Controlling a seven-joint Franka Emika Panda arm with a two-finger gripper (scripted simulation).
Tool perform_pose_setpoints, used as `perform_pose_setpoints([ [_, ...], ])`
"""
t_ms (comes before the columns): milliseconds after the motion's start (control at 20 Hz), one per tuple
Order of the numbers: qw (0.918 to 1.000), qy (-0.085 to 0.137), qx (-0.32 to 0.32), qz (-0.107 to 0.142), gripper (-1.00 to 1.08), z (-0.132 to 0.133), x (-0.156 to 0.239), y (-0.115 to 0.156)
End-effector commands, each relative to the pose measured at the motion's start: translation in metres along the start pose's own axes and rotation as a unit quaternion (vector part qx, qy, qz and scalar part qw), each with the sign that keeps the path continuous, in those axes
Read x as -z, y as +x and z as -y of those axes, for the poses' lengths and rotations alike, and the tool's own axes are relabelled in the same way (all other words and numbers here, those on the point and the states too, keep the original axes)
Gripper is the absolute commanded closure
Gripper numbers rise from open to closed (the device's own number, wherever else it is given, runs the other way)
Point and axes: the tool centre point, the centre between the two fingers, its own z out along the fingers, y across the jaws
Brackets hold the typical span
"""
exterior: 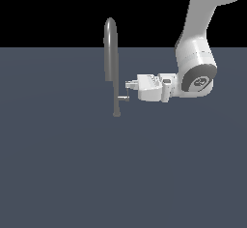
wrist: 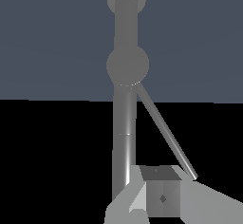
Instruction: Turn on the faucet by rotating a designated handle.
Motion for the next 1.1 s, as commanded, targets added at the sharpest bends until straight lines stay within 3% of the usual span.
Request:
perform_pose_setpoints([
  [0, 1.0000, -0.001, -0.003, 0.001, 1.08, -0.009, 0.000, 0.006],
  [300, 1.0000, -0.003, -0.007, 0.002, 1.08, -0.033, 0.000, 0.021],
  [400, 1.0000, -0.001, 0.004, 0.001, 1.08, -0.022, 0.000, 0.010],
  [700, 1.0000, -0.003, -0.006, 0.002, 1.08, -0.047, 0.000, 0.049],
  [750, 1.0000, -0.003, -0.006, 0.002, 1.08, -0.047, 0.000, 0.049],
  [800, 0.9999, -0.003, 0.010, 0.003, 1.08, -0.036, 0.000, 0.028],
  [1050, 1.0000, -0.003, 0.001, 0.002, 1.08, -0.042, 0.000, 0.061],
])
